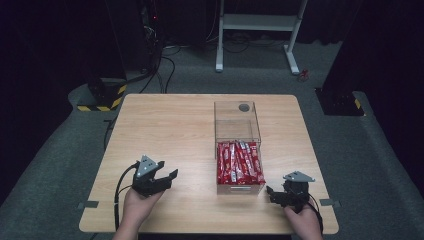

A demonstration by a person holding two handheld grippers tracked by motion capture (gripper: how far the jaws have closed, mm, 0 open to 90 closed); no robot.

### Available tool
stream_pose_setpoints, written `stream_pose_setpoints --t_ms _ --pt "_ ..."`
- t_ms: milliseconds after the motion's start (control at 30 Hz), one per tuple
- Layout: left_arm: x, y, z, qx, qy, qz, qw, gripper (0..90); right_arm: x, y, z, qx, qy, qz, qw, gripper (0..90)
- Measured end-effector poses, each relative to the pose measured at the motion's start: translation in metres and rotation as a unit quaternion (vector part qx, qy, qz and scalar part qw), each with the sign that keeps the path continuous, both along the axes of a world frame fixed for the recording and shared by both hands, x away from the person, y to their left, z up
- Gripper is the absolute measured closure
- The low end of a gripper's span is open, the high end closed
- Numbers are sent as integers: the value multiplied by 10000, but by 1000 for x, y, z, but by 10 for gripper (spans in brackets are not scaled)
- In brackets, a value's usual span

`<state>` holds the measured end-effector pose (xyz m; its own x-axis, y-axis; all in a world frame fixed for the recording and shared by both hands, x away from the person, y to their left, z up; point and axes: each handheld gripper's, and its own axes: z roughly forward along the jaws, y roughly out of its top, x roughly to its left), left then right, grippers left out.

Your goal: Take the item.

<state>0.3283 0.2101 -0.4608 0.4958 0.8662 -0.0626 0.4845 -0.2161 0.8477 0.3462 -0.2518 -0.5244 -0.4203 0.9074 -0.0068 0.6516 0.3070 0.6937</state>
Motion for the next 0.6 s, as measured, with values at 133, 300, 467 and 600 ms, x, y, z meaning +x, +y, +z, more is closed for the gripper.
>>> stream_pose_setpoints --t_ms 133,300,467,600 --pt "1 -3 7 -28 -43 -63 10000 387 0 0 0 -2 -1 0 10000 76" --pt "0 -14 12 34 -117 -184 9998 388 0 0 0 -2 -1 0 10000 76" --pt "-1 -22 13 -2 -144 -285 9995 380 0 0 0 -2 -1 0 10000 76" --pt "-1 -28 14 15 -189 -356 9992 378 0 0 0 -1 0 0 10000 76"
